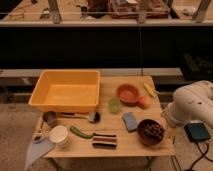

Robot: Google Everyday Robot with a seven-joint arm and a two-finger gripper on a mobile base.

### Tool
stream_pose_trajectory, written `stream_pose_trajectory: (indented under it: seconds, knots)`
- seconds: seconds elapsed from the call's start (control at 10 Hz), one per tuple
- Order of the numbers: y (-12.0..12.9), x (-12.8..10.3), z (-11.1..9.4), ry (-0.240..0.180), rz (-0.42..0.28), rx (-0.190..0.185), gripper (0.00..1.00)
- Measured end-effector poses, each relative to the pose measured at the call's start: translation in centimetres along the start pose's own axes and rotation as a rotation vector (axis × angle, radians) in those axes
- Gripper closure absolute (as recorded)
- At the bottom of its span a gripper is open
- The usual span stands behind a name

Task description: Place grapes in plastic cup

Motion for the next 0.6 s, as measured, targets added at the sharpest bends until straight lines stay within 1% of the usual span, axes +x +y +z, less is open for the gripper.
stream_pose_trajectory:
  seconds: [0.3,0.6]
  knots:
    - [-0.11,0.9,1.17,-0.006,0.023,0.001,0.35]
    - [-0.12,0.9,1.1,-0.006,0.023,0.002,0.35]
